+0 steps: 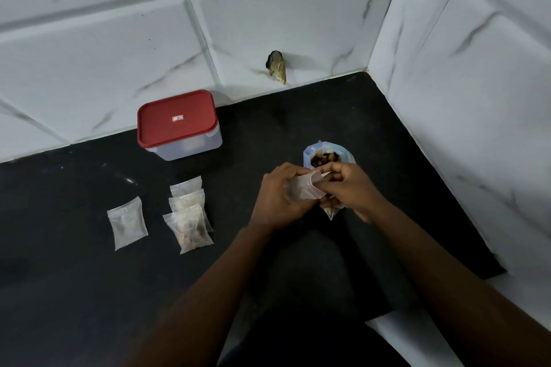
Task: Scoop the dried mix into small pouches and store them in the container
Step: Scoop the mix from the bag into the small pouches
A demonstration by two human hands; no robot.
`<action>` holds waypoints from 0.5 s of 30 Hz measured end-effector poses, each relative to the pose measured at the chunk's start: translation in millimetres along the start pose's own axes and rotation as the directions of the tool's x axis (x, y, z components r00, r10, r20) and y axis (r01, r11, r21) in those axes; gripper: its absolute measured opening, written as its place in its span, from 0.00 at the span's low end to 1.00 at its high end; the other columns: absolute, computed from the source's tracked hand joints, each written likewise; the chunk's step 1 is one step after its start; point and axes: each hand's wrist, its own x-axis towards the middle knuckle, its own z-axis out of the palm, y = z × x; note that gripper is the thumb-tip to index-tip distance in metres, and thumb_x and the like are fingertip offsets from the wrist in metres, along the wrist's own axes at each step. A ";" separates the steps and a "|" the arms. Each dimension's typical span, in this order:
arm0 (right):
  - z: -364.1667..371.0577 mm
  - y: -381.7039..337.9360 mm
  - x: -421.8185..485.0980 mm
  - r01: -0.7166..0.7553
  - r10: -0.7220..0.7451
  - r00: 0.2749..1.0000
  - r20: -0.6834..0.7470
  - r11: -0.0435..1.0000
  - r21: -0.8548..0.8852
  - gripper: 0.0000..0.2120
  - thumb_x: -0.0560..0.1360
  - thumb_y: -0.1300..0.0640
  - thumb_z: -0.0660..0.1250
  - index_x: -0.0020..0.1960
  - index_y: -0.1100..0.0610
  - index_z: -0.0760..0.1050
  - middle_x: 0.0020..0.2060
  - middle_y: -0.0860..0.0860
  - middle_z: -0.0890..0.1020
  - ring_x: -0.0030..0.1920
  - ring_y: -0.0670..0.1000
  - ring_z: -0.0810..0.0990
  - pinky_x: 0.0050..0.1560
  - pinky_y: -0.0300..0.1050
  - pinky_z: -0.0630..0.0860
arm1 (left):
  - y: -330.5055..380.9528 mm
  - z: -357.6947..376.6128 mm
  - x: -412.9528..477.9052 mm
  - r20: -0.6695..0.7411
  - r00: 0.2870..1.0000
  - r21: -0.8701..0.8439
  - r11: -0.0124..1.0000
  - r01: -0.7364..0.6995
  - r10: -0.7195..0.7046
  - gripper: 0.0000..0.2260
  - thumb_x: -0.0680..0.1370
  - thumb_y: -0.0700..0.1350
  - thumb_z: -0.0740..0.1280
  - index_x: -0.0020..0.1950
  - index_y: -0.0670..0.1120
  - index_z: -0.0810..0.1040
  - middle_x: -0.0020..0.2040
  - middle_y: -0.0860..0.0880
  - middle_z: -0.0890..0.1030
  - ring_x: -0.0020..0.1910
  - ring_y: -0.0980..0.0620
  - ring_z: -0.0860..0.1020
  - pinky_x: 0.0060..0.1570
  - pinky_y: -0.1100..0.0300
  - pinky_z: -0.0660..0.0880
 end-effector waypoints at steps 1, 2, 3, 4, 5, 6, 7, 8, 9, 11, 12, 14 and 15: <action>0.3 -1.2 0.7 0.014 -0.015 0.999 -0.034 0.999 -0.028 0.09 0.75 0.60 0.74 0.53 0.54 0.79 0.43 0.53 0.85 0.37 0.47 0.85 0.35 0.37 0.81 | 0.7 -0.2 0.7 0.002 1.000 -0.006 1.000 -0.003 0.003 0.22 0.68 0.50 0.82 0.59 0.53 0.81 0.54 0.56 0.81 0.53 0.58 0.80 0.52 0.56 0.80; 0.6 -1.1 2.5 0.026 -0.030 0.997 -0.065 0.998 -0.059 0.09 0.75 0.61 0.75 0.53 0.55 0.79 0.43 0.52 0.85 0.36 0.46 0.85 0.34 0.36 0.80 | 1.1 -0.2 1.3 0.007 1.000 -0.011 1.000 -0.005 0.005 0.22 0.68 0.50 0.82 0.59 0.52 0.81 0.54 0.55 0.81 0.52 0.59 0.80 0.51 0.59 0.79; 1.4 -1.1 4.1 0.029 -0.036 0.996 -0.088 0.996 -0.081 0.10 0.75 0.60 0.75 0.54 0.55 0.80 0.44 0.52 0.85 0.36 0.45 0.85 0.33 0.35 0.80 | 1.4 -0.4 1.6 0.012 1.000 -0.015 1.000 -0.002 0.002 0.22 0.68 0.51 0.82 0.59 0.51 0.80 0.54 0.55 0.81 0.52 0.59 0.80 0.51 0.62 0.78; 2.3 -1.5 5.3 0.026 -0.036 0.994 -0.100 0.995 -0.098 0.10 0.74 0.60 0.75 0.55 0.55 0.80 0.45 0.52 0.85 0.36 0.44 0.85 0.34 0.36 0.80 | 1.9 -1.0 1.8 0.017 1.000 -0.017 1.000 0.002 -0.002 0.23 0.68 0.53 0.81 0.59 0.51 0.80 0.55 0.55 0.81 0.53 0.60 0.80 0.51 0.64 0.77; 3.1 -1.8 6.6 0.021 -0.032 0.994 -0.103 0.994 -0.106 0.11 0.74 0.60 0.75 0.55 0.54 0.80 0.45 0.51 0.85 0.37 0.44 0.86 0.35 0.38 0.82 | 1.4 -1.3 1.9 0.020 1.000 -0.022 1.000 0.008 -0.008 0.23 0.68 0.55 0.80 0.60 0.50 0.80 0.55 0.55 0.81 0.53 0.60 0.80 0.51 0.64 0.78; 3.2 -1.9 7.3 0.019 -0.029 0.995 -0.093 0.994 -0.107 0.11 0.74 0.59 0.76 0.55 0.54 0.80 0.46 0.51 0.85 0.39 0.46 0.86 0.37 0.40 0.83 | 0.3 -1.5 1.9 0.023 1.000 -0.032 0.999 0.019 -0.018 0.24 0.68 0.56 0.80 0.60 0.49 0.80 0.56 0.55 0.81 0.54 0.60 0.80 0.52 0.63 0.78; 2.5 -2.0 8.3 0.018 -0.027 0.996 -0.086 0.994 -0.103 0.11 0.73 0.58 0.77 0.55 0.53 0.80 0.47 0.51 0.84 0.40 0.47 0.87 0.38 0.42 0.84 | -1.4 -1.5 1.8 0.026 0.999 -0.044 0.998 0.036 -0.034 0.25 0.68 0.57 0.79 0.61 0.49 0.80 0.56 0.55 0.82 0.55 0.59 0.80 0.53 0.61 0.79; 0.6 -1.5 9.6 0.025 -0.035 0.995 -0.094 0.994 -0.108 0.12 0.73 0.56 0.77 0.54 0.52 0.81 0.47 0.50 0.85 0.41 0.47 0.87 0.38 0.42 0.84 | -2.5 -1.3 1.5 0.026 0.998 -0.060 0.996 0.064 -0.063 0.25 0.69 0.57 0.79 0.61 0.49 0.80 0.57 0.56 0.82 0.55 0.59 0.80 0.54 0.60 0.79; -2.4 -0.1 11.2 0.043 -0.060 0.990 -0.131 0.991 -0.126 0.11 0.72 0.55 0.78 0.53 0.50 0.81 0.46 0.48 0.85 0.42 0.46 0.87 0.40 0.42 0.83 | -3.0 -1.1 0.8 0.023 0.994 -0.087 0.991 0.104 -0.103 0.24 0.69 0.57 0.79 0.62 0.51 0.79 0.57 0.56 0.82 0.56 0.59 0.80 0.54 0.60 0.79; -12.9 5.2 15.5 0.098 -0.160 0.945 -0.285 0.970 -0.221 0.09 0.73 0.54 0.77 0.52 0.49 0.82 0.45 0.45 0.85 0.45 0.43 0.85 0.44 0.39 0.81 | -5.3 -0.3 -1.2 0.002 0.982 -0.175 0.967 0.187 -0.190 0.24 0.69 0.55 0.80 0.61 0.52 0.78 0.56 0.57 0.82 0.56 0.61 0.80 0.53 0.65 0.79; -19.6 9.6 17.8 0.115 -0.220 0.905 -0.364 0.950 -0.289 0.08 0.73 0.55 0.76 0.51 0.50 0.81 0.45 0.44 0.84 0.46 0.42 0.84 0.45 0.38 0.80 | -7.0 0.3 -2.4 -0.009 0.975 -0.207 0.954 0.217 -0.224 0.23 0.70 0.53 0.80 0.61 0.52 0.77 0.56 0.57 0.82 0.56 0.63 0.80 0.52 0.67 0.78; -34.9 20.2 21.8 0.094 -0.302 0.843 -0.445 0.898 -0.429 0.09 0.74 0.55 0.76 0.53 0.51 0.80 0.48 0.46 0.83 0.47 0.44 0.81 0.44 0.37 0.76 | -13.2 1.7 -4.7 -0.008 0.961 -0.221 0.937 0.269 -0.278 0.22 0.71 0.49 0.80 0.61 0.53 0.76 0.57 0.57 0.81 0.56 0.65 0.79 0.51 0.67 0.78; -41.5 25.8 23.8 0.058 -0.309 0.836 -0.453 0.871 -0.488 0.12 0.73 0.55 0.76 0.55 0.52 0.80 0.50 0.48 0.81 0.48 0.46 0.80 0.45 0.39 0.75 | -16.6 2.6 -5.5 0.002 0.954 -0.223 0.930 0.291 -0.299 0.22 0.71 0.48 0.80 0.60 0.54 0.75 0.57 0.57 0.80 0.57 0.64 0.79 0.51 0.66 0.78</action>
